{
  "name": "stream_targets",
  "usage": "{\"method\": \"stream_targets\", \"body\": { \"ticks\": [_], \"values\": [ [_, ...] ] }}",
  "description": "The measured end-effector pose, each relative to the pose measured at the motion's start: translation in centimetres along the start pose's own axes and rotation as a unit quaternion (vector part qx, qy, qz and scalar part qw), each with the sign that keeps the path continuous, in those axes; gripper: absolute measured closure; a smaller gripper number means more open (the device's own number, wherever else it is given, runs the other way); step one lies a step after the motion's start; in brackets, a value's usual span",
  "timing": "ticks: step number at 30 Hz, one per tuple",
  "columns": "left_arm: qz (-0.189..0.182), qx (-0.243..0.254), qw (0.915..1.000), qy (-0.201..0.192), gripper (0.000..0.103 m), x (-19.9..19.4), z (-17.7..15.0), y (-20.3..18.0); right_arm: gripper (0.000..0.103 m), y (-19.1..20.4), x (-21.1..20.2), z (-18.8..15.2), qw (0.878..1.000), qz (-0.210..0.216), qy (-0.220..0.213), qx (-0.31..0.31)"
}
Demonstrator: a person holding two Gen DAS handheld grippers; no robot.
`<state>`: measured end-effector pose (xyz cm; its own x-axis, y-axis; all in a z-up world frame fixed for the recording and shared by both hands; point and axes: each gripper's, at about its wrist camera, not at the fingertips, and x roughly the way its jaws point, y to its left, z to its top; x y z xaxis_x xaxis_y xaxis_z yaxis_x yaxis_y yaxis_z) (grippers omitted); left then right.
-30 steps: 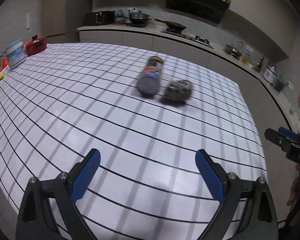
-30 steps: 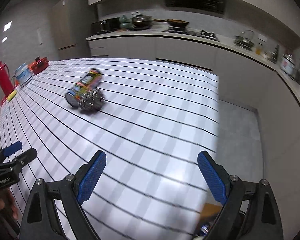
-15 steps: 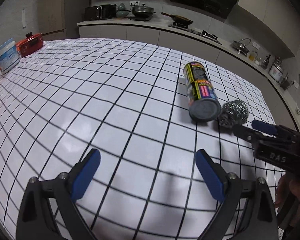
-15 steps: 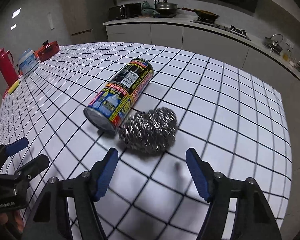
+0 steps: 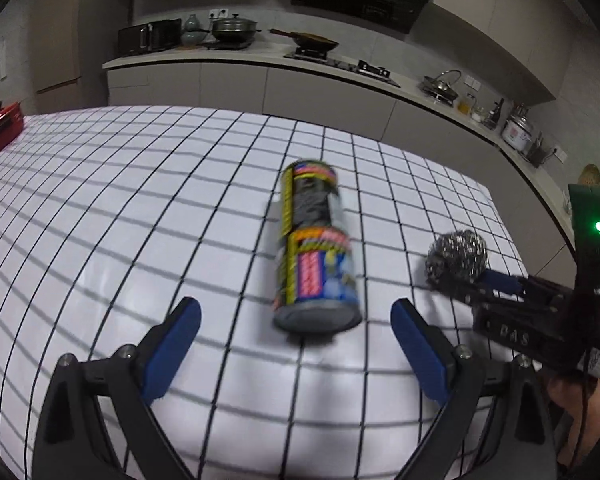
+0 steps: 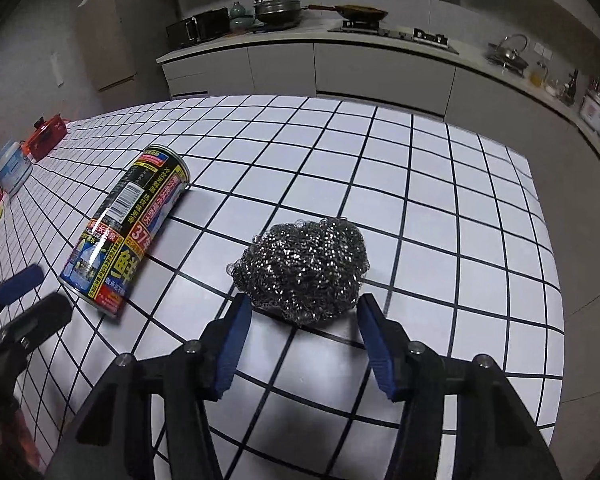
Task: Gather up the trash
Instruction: 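Grasp the black spray can with the left tool while the right tool grasps the steel wool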
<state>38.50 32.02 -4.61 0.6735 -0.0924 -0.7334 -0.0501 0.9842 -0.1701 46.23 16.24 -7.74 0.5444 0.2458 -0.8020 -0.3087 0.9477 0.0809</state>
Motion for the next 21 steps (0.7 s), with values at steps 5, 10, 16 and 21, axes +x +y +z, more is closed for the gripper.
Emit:
{"method": "stream_targets", "body": {
  "ticks": [5,10,16,21],
  "values": [
    [0.011,0.012,0.9998,0.013,0.007,2.6,1.8,-0.7,0.042,-0.2,0.3,0.6,1.000,0.006,-0.002,-0.004],
    [0.011,0.017,0.9993,0.030,0.012,4.3,2.2,-0.3,0.041,-0.4,0.9,1.6,1.000,0.001,-0.006,0.001],
    [0.001,-0.003,0.9988,0.050,0.027,5.3,1.7,0.8,0.041,-0.1,1.1,2.1,1.000,0.005,-0.008,-0.001],
    [-0.009,0.003,0.9989,0.046,0.049,4.9,1.9,0.3,0.050,-0.4,1.6,2.0,1.000,0.017,-0.005,0.014]
  ]
}}
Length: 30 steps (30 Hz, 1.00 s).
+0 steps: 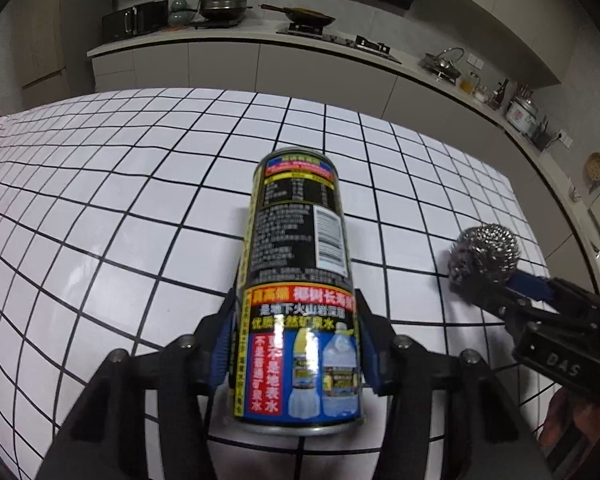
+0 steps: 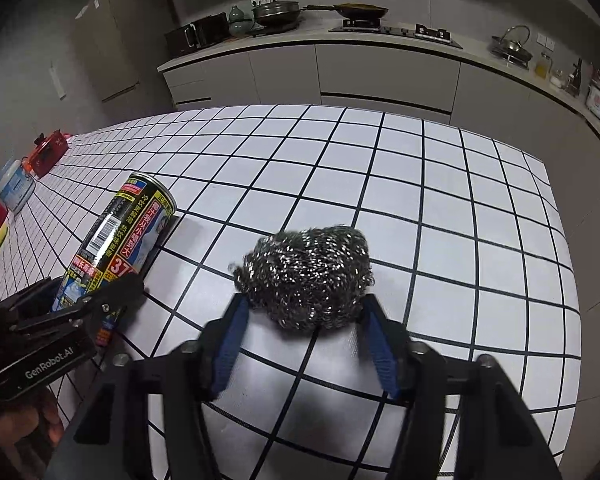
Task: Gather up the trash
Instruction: 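Grasp the black spray can with the left tool while the right tool grasps the steel wool, then lift the spray can and steel wool and carry both over the black bin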
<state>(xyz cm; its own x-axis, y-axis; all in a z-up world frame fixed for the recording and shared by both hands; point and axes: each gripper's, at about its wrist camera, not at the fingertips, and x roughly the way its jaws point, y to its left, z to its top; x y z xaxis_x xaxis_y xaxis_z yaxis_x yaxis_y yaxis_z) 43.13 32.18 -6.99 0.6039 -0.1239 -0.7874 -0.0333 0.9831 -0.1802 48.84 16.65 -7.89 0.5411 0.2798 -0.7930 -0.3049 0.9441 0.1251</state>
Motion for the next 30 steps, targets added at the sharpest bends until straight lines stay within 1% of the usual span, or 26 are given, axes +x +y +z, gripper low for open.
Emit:
{"method": "stream_targets", "body": {
  "ticks": [3,4,5,6,8,9,10,11,12,13,14,16,17,18,19,20,21,22,24,27,30],
  "values": [
    [0.002,0.008,1.0000,-0.004,0.049,-0.8,-0.8,-0.2,0.054,-0.1,-0.9,-0.7,1.000,0.001,-0.007,-0.002],
    [0.000,0.008,1.0000,-0.004,0.050,-0.9,-1.0,-0.2,0.057,-0.1,-1.1,-0.9,1.000,0.002,-0.009,-0.003],
    [-0.001,0.008,1.0000,-0.003,0.050,-1.0,-1.2,-0.1,0.076,-0.1,-1.4,-1.2,1.000,0.002,-0.010,-0.003],
    [-0.002,0.009,1.0000,-0.003,0.050,-1.2,-1.5,-0.2,0.080,-0.2,-1.5,-1.5,1.000,0.000,-0.007,-0.004],
    [-0.004,0.010,0.9999,-0.003,0.050,-1.5,-2.1,-0.2,0.080,-0.2,-1.8,-2.0,1.000,0.012,0.003,-0.008],
    [-0.004,0.011,0.9999,-0.003,0.050,-1.7,-2.3,-0.2,0.077,-0.1,-1.8,-2.1,1.000,0.009,0.004,-0.011],
    [-0.003,0.011,0.9999,-0.005,0.050,-1.7,-2.3,-0.1,0.051,0.0,-1.9,-2.2,1.000,0.000,0.005,-0.014],
    [-0.002,0.011,0.9999,-0.007,0.049,-1.8,-2.3,0.0,0.012,0.1,-2.0,-2.2,1.000,-0.010,-0.002,-0.013],
    [-0.001,0.008,0.9999,-0.007,0.049,-1.9,-2.2,0.2,0.002,0.1,-2.3,-2.0,1.000,-0.017,-0.018,-0.011],
    [-0.002,0.006,1.0000,-0.007,0.049,-1.9,-2.0,0.4,0.000,0.1,-2.6,-1.8,0.999,-0.028,-0.042,-0.010],
    [-0.001,0.005,1.0000,-0.008,0.049,-1.9,-1.9,0.6,0.000,0.1,-2.4,-1.3,0.999,-0.028,-0.046,-0.006],
    [0.000,0.002,1.0000,-0.008,0.049,-1.7,-1.5,1.1,0.000,0.1,-1.8,-0.4,0.999,-0.013,-0.043,0.004],
    [0.000,0.000,1.0000,-0.006,0.049,-1.5,-1.4,1.2,0.000,0.2,-1.3,0.1,0.999,-0.015,-0.041,0.003],
    [-0.002,-0.002,1.0000,-0.003,0.050,-1.3,-1.2,1.4,0.001,0.4,-0.7,0.5,0.999,-0.018,-0.037,-0.001],
    [-0.002,-0.001,1.0000,-0.003,0.049,-1.0,-1.0,1.4,0.006,0.5,0.0,0.9,0.999,-0.019,-0.029,-0.004],
    [-0.001,0.000,1.0000,-0.004,0.049,-0.9,-1.0,1.3,0.026,0.6,0.7,1.2,1.000,-0.015,-0.019,-0.006],
    [-0.001,0.003,1.0000,-0.001,0.049,-0.6,-0.8,1.3,0.040,0.6,1.2,1.5,1.000,-0.013,-0.008,-0.005],
    [-0.001,0.004,1.0000,-0.003,0.049,-0.5,-0.8,1.2,0.045,0.5,1.7,1.5,1.000,-0.011,0.005,-0.004],
    [-0.004,0.008,1.0000,-0.002,0.049,-0.4,-0.7,0.9,0.045,0.6,1.7,1.5,1.000,-0.005,0.004,-0.003],
    [-0.003,0.015,0.9999,-0.004,0.049,-0.5,-0.9,0.5,0.050,0.6,1.1,0.9,1.000,0.000,0.000,0.000],
    [-0.007,0.014,0.9998,-0.007,0.050,-0.9,-1.1,0.2,0.051,0.6,0.0,0.2,1.000,-0.003,-0.007,-0.003]
  ]
}}
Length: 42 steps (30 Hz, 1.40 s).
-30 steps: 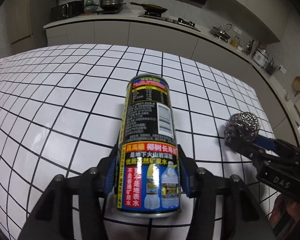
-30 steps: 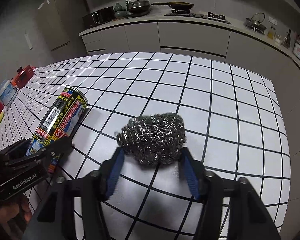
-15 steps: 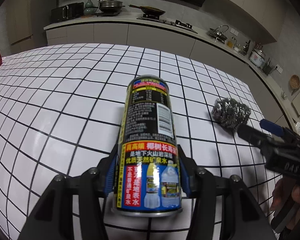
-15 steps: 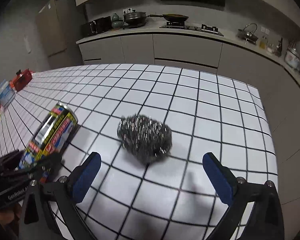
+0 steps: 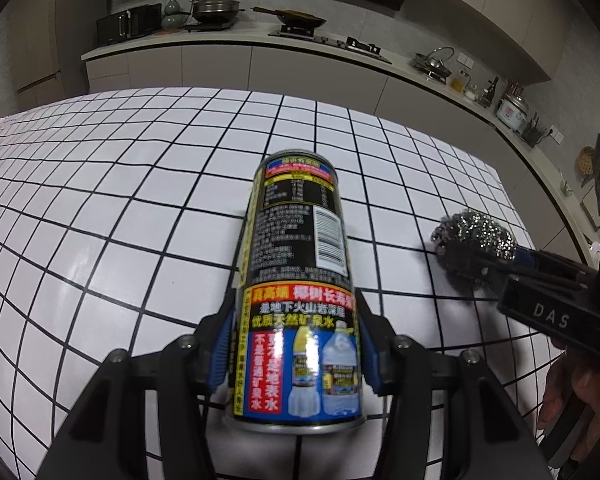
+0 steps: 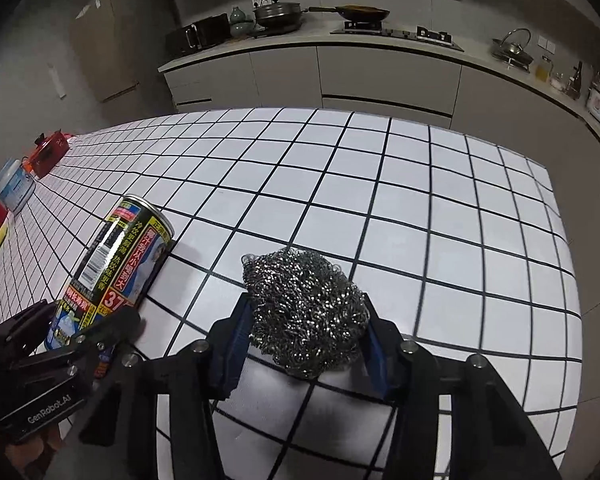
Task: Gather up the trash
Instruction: 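Lift the spray can and steel wool and carry both over the black bin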
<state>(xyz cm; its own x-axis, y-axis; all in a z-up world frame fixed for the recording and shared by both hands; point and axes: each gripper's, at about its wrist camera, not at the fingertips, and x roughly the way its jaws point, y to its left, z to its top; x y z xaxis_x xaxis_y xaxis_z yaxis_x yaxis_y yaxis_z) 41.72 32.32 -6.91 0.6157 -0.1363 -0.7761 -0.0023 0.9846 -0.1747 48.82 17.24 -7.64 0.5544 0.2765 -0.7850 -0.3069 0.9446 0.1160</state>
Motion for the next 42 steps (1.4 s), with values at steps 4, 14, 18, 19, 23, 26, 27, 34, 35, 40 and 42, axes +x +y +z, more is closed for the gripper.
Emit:
{"method": "stream_targets", "body": {
  "ticks": [4,14,18,19,23,26,27,34,35,40,42],
  "values": [
    [-0.004,0.007,0.9999,-0.011,0.050,-1.2,-0.3,-1.1,0.051,-0.3,-2.3,-0.9,1.000,-0.004,-0.014,-0.004],
    [-0.019,0.023,0.9992,-0.027,0.050,-4.5,-2.2,-5.1,0.051,-2.6,-8.0,-4.3,0.999,-0.007,-0.033,0.008],
    [-0.021,0.029,0.9989,-0.030,0.050,-5.5,-3.3,-7.1,0.051,-4.2,-10.1,-6.3,0.999,-0.010,-0.037,0.013],
    [-0.020,0.030,0.9989,-0.031,0.050,-5.7,-3.6,-7.5,0.051,-4.4,-10.6,-6.9,0.999,-0.010,-0.039,0.014],
    [-0.023,0.031,0.9987,-0.033,0.050,-7.0,-5.1,-8.9,0.051,-5.7,-12.8,-9.0,0.999,-0.010,-0.043,0.017],
    [-0.027,0.032,0.9985,-0.035,0.050,-7.9,-6.3,-10.2,0.051,-7.0,-14.6,-10.6,0.999,-0.012,-0.048,0.021],
    [-0.030,0.034,0.9984,-0.034,0.050,-8.1,-6.7,-10.8,0.051,-7.5,-15.1,-11.1,0.998,-0.013,-0.049,0.023],
    [-0.042,0.048,0.9974,-0.032,0.050,-9.3,-9.7,-16.0,0.051,-12.3,-20.0,-14.9,0.997,-0.029,-0.063,0.041],
    [-0.043,0.051,0.9973,-0.033,0.050,-9.5,-10.2,-16.5,0.051,-13.0,-20.6,-15.4,0.996,-0.031,-0.065,0.043],
    [-0.051,0.062,0.9963,-0.031,0.050,-10.3,-12.0,-20.2,0.051,-16.7,-23.9,-18.5,0.995,-0.043,-0.071,0.057],
    [-0.052,0.067,0.9958,-0.032,0.050,-10.7,-12.6,-21.4,0.051,-17.8,-24.9,-19.6,0.994,-0.047,-0.072,0.061]
  ]
}}
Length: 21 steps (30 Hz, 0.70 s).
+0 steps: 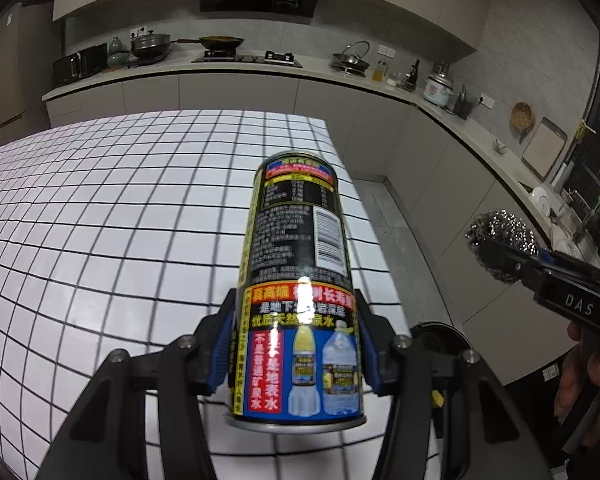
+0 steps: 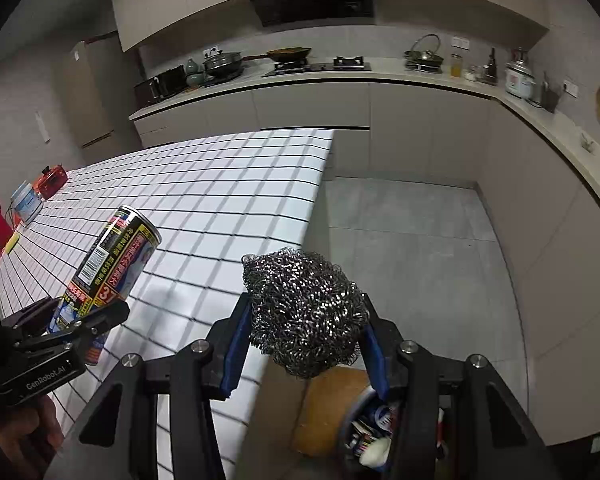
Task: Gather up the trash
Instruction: 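Lift the spray can and steel wool and carry both over the black bin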
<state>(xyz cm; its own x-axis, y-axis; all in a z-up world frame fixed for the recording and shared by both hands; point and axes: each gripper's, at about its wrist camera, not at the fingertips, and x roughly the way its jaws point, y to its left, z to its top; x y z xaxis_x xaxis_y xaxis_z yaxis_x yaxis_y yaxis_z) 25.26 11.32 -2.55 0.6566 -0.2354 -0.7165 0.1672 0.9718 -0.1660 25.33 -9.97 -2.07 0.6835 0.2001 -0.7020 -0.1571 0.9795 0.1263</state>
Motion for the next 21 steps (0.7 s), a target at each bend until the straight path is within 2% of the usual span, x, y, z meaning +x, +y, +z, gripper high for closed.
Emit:
{"method": "stream_targets", "body": {
  "ticks": [6,14,21],
  "values": [
    [-0.014,0.011,0.9998,0.005,0.050,-0.2,-1.4,-3.9,0.051,-4.1,-2.8,-2.1,1.000,-0.014,-0.005,0.014],
    [-0.053,0.034,0.9978,0.020,0.050,1.0,-4.2,-11.5,0.051,-11.1,-5.4,-5.9,0.998,-0.050,0.007,0.038],
    [-0.070,0.053,0.9946,0.055,0.050,3.8,-7.5,-17.4,0.051,-16.4,-6.0,-9.2,0.996,-0.069,0.029,0.054]
  ]
}}
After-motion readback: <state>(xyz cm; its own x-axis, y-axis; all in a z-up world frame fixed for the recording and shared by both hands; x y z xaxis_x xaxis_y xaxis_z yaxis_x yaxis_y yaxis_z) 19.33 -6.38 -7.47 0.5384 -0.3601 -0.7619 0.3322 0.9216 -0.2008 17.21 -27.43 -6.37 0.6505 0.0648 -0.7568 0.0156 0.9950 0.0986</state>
